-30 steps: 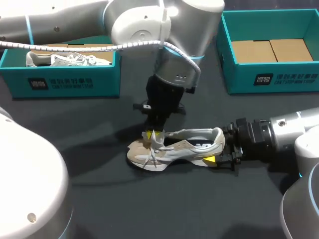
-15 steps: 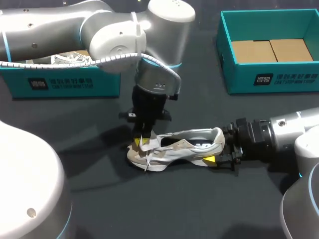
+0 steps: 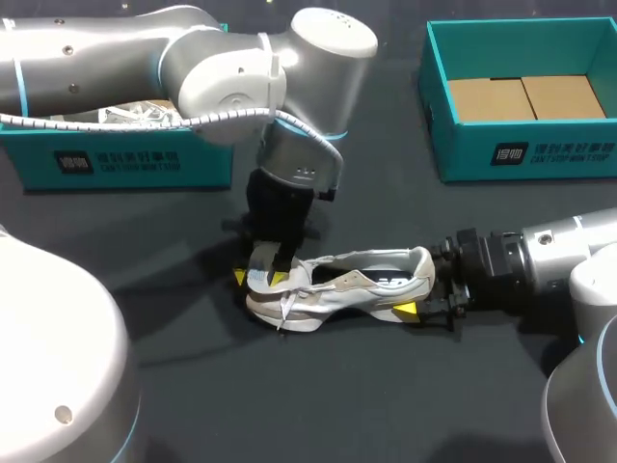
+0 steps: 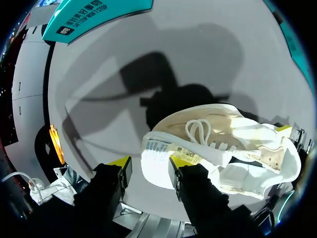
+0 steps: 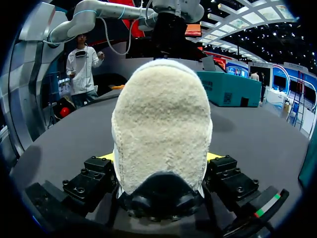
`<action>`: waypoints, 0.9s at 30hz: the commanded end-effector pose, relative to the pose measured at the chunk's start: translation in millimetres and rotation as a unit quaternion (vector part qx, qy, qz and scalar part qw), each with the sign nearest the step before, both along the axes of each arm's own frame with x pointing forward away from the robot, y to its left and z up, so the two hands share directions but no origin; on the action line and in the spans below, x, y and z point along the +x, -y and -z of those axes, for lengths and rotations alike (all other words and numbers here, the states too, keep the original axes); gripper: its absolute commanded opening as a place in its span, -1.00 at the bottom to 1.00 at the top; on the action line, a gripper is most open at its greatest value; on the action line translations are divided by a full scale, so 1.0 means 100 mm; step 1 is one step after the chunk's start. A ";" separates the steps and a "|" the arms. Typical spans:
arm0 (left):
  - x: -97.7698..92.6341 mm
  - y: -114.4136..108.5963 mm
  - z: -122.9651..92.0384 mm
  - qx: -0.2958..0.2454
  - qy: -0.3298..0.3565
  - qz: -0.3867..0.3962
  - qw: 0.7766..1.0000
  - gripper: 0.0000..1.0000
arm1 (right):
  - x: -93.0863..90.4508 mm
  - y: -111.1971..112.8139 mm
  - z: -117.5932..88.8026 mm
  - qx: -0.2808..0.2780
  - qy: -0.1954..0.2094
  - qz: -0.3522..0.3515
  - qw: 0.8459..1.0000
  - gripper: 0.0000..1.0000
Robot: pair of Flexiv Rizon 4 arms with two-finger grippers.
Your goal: Take the shoe out of the shoebox, open the shoe tongue, remove and reinsert the insole, then place the shoe into the shoebox
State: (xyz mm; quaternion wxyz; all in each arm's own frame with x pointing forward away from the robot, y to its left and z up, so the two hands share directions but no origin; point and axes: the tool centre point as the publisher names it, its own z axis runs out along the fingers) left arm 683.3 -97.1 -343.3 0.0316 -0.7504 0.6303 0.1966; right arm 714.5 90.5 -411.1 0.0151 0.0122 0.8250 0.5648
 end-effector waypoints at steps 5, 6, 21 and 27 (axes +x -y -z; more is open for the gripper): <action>-0.03 -0.07 -0.38 -0.049 0.027 0.013 0.998 -0.01 | 0.02 0.01 0.02 -0.002 -0.001 0.000 1.000 -1.00; -0.04 -0.04 -0.44 -0.058 0.033 0.018 0.998 -0.01 | 0.02 0.01 0.02 -0.002 -0.001 0.000 1.000 -1.00; -0.11 0.64 -1.15 -0.140 0.103 0.127 0.977 0.10 | 0.02 0.01 0.02 -0.002 -0.001 0.000 1.000 -1.00; -0.12 0.87 -1.32 -0.182 0.091 0.190 0.961 0.07 | 0.02 0.01 0.02 -0.002 -0.001 0.000 1.000 -1.00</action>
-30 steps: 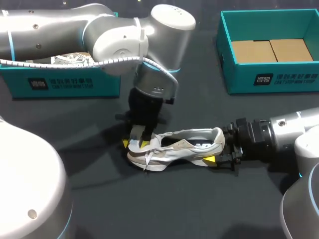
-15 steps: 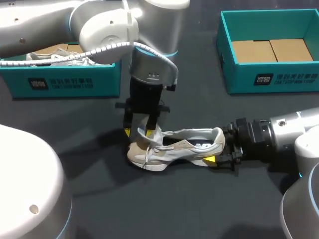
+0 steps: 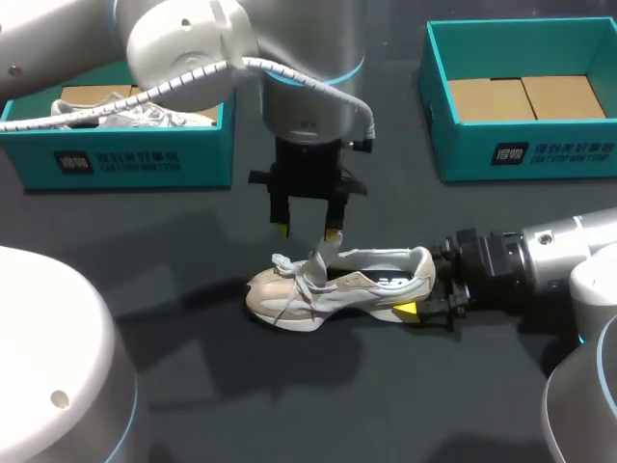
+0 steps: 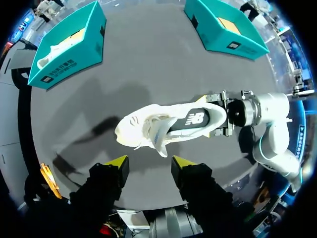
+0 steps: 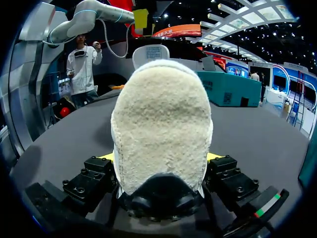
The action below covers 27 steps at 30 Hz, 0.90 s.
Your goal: Take the shoe out of the shoebox, open the shoe tongue, remove and reinsert the insole, then place the shoe into the shoebox
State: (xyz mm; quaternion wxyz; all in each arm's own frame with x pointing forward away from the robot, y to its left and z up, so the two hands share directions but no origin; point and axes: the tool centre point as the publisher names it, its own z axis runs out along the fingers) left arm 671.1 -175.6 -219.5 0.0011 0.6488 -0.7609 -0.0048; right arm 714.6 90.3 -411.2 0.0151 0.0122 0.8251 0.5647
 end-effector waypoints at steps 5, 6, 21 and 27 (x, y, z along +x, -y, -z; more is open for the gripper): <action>-0.04 0.23 -0.21 -0.033 -0.021 0.114 0.993 -0.88 | 0.01 0.01 0.02 -0.002 -0.001 0.000 1.000 -1.00; -0.04 0.25 -0.22 -0.036 -0.022 0.128 0.991 -1.00 | 0.01 0.01 0.02 -0.002 -0.001 0.000 1.000 -1.00; -0.05 0.35 -0.31 -0.053 -0.008 0.341 0.939 -1.00 | 0.01 0.01 0.02 -0.002 -0.001 0.000 1.000 -1.00; -0.05 0.35 -0.31 -0.053 -0.008 0.341 0.939 -1.00 | 0.01 0.01 0.02 -0.002 -0.001 0.000 1.000 -1.00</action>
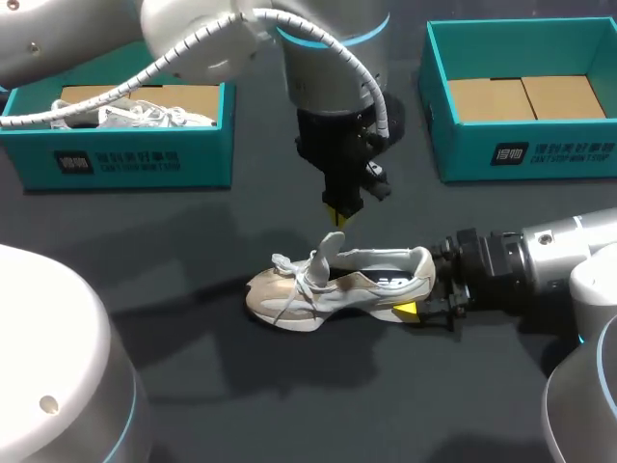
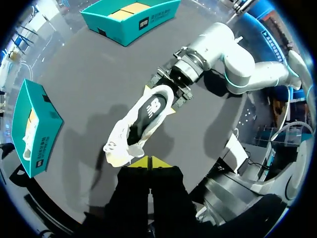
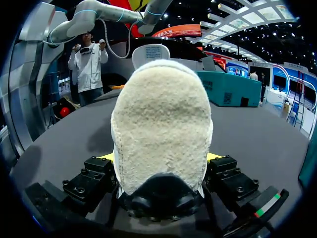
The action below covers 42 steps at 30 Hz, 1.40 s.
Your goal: Take the shoe out of the shoebox, open the shoe tongue, remove and reinsert the insole, then place the shoe into the shoebox
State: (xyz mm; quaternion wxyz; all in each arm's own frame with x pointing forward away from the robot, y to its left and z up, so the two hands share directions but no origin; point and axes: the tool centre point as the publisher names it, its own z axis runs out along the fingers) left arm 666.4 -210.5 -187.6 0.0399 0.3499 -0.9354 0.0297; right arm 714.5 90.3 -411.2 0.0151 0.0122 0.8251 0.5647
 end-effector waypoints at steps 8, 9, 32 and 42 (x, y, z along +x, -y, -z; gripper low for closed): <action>0.00 0.16 0.32 -0.008 0.073 0.120 0.990 -1.00 | 0.02 0.01 0.02 -0.002 -0.001 0.000 1.000 -1.00; 0.03 0.18 0.36 0.002 0.074 0.123 0.990 -1.00 | 0.02 0.01 0.02 -0.002 -0.001 0.000 1.000 -1.00; 0.32 0.24 0.58 -0.015 0.033 0.171 0.985 -1.00 | 0.02 0.01 0.02 -0.002 -0.001 0.000 1.000 -1.00; 0.28 0.32 1.01 -0.052 0.035 0.239 0.969 -1.00 | 0.02 0.01 0.02 -0.002 -0.001 0.000 1.000 -1.00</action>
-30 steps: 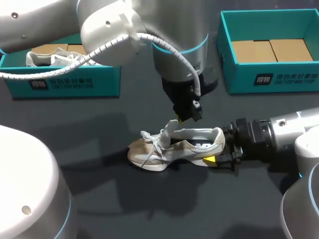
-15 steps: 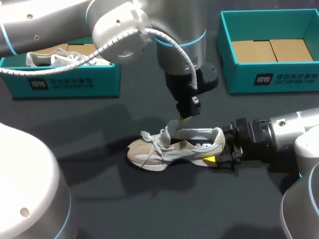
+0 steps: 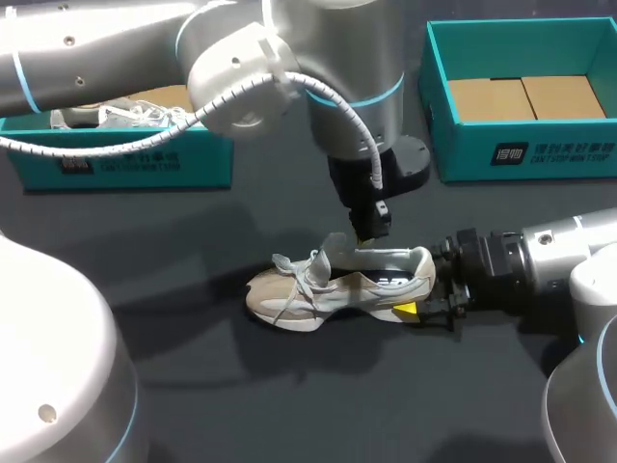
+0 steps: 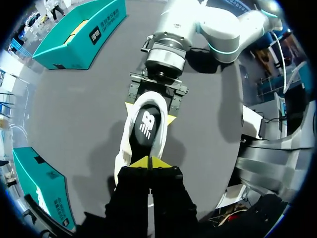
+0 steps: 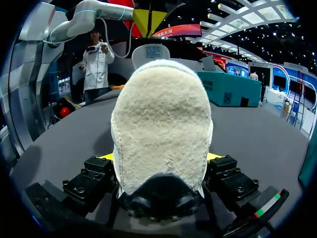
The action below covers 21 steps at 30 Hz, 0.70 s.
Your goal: Take the shoe out of the shoebox, open the shoe tongue, remove and reinsert the insole, then place the shoe into the shoebox
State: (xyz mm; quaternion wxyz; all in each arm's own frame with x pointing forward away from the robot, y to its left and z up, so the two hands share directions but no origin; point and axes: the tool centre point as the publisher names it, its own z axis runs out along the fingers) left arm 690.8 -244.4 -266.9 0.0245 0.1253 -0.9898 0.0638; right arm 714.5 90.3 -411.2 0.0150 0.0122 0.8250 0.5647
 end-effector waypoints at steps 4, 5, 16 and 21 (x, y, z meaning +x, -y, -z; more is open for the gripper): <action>0.03 -0.04 0.23 -0.029 -0.005 0.027 0.999 -1.00 | 0.02 0.01 0.02 -0.002 -0.001 0.000 1.000 -1.00; 0.03 -0.04 0.23 -0.029 -0.005 0.027 0.999 -1.00 | 0.02 0.01 0.02 -0.002 -0.001 0.000 1.000 -1.00; 0.03 -0.04 0.23 -0.029 -0.005 0.027 0.999 -1.00 | 0.02 0.01 0.02 -0.002 -0.001 0.000 1.000 -1.00; 0.03 -0.04 0.23 -0.029 -0.005 0.027 0.999 -1.00 | 0.02 0.01 0.02 -0.002 -0.001 0.000 1.000 -1.00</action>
